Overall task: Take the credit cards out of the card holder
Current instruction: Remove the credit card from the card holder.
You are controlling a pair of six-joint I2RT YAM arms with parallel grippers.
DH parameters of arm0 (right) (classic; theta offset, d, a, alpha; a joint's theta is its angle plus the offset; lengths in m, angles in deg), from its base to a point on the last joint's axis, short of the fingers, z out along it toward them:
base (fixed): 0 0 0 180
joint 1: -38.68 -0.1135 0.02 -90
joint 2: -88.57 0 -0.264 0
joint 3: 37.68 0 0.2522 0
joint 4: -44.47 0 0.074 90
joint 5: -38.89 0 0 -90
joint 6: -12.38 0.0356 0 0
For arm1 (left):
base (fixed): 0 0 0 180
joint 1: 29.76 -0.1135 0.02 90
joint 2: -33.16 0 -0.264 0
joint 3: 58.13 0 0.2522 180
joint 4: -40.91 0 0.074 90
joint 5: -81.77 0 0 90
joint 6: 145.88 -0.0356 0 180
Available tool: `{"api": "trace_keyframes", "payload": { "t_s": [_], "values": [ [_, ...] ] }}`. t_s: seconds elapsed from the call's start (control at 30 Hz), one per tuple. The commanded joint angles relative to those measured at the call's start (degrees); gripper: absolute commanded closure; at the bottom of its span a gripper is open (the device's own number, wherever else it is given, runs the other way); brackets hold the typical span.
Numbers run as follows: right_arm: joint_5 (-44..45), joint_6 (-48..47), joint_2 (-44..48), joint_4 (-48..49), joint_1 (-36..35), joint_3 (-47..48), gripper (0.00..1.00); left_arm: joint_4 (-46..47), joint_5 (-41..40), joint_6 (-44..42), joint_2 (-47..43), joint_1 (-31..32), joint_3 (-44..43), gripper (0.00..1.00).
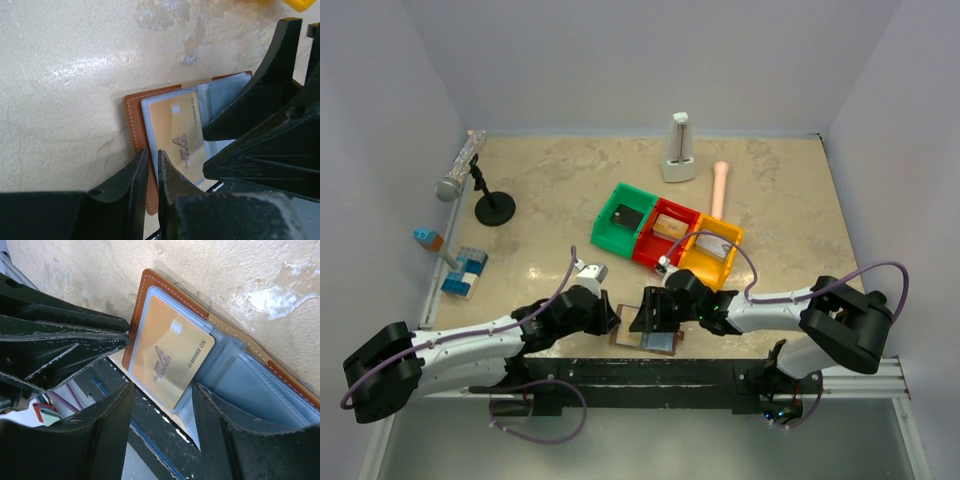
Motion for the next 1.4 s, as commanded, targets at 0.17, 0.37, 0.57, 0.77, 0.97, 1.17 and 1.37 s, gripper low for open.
{"api": "trace_keyframes", "payload": {
  "t_s": [0.17, 0.37, 0.57, 0.77, 0.97, 1.17, 1.37],
  "values": [
    [4.0, 2.1, 0.5, -6.3, 0.1, -0.5, 0.44, 6.6, 2.1, 1.3, 0.5, 0.3, 1.7, 0.82],
    [4.5, 3.1, 0.7, -6.4, 0.1, -0.8, 0.44, 8.0, 2.7, 1.7, 1.6, 0.3, 2.6, 0.83],
    [4.9, 3.9, 1.2, -6.7, 0.4, -0.9, 0.44, 9.9, 3.6, 2.2, 3.1, 0.3, 3.6, 0.83],
    [4.8, 5.1, 1.2, -4.2, 0.7, -2.1, 0.43, 11.9, 4.5, 2.9, 5.1, 0.3, 4.2, 0.83],
    [5.2, 5.6, 2.1, -2.9, 0.8, -2.8, 0.44, 13.0, 4.9, 3.3, 5.9, 0.6, 4.8, 0.83],
    [6.4, 5.8, 4.0, -1.6, 0.8, -4.3, 0.44, 13.1, 4.6, 3.8, 6.0, 0.7, 5.3, 0.83],
    [5.9, 5.5, 4.6, 2.6, 0.8, -6.0, 0.47, 13.7, 4.6, 4.4, 5.9, 0.8, 6.0, 0.84]
  ]
}}
